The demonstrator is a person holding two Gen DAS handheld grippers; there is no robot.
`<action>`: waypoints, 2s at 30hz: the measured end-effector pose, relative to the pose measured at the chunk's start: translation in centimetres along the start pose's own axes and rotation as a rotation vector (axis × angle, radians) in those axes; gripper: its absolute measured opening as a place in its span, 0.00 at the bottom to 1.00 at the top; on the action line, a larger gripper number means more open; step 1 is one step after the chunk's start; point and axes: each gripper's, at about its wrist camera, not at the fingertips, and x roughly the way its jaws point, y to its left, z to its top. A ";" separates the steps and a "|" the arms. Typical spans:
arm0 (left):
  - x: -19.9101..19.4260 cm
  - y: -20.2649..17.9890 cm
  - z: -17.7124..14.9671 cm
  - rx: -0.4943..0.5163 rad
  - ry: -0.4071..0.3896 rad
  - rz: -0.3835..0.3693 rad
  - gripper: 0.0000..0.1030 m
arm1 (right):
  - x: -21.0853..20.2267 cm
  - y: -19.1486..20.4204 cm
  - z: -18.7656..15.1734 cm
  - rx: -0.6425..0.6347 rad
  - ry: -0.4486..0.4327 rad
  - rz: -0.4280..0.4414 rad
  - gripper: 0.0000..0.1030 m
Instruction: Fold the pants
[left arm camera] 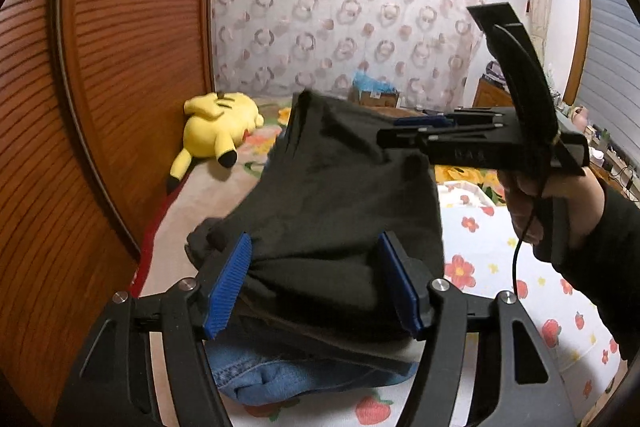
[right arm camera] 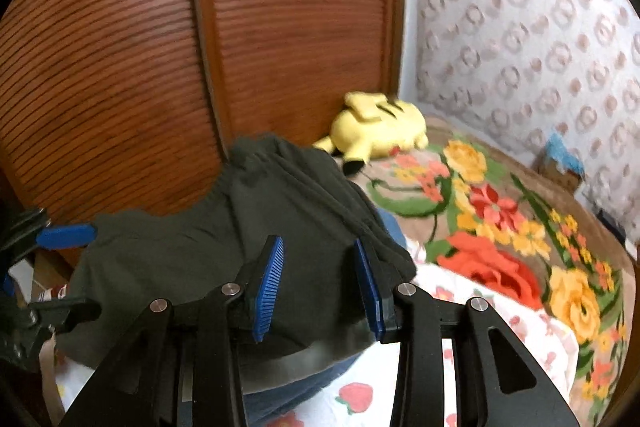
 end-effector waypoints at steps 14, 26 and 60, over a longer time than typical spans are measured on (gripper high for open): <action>1.1 0.2 -1.3 -0.006 0.005 0.006 0.66 | 0.4 0.6 -0.8 0.033 -0.015 -0.013 0.37; 0.0 -0.4 -1.3 0.003 0.010 0.031 0.66 | -4.9 2.2 -3.9 0.069 -0.059 -0.027 0.37; -10.4 -5.6 -2.5 0.084 -0.158 -0.013 0.77 | -16.8 8.0 -10.9 0.133 -0.149 -0.093 0.47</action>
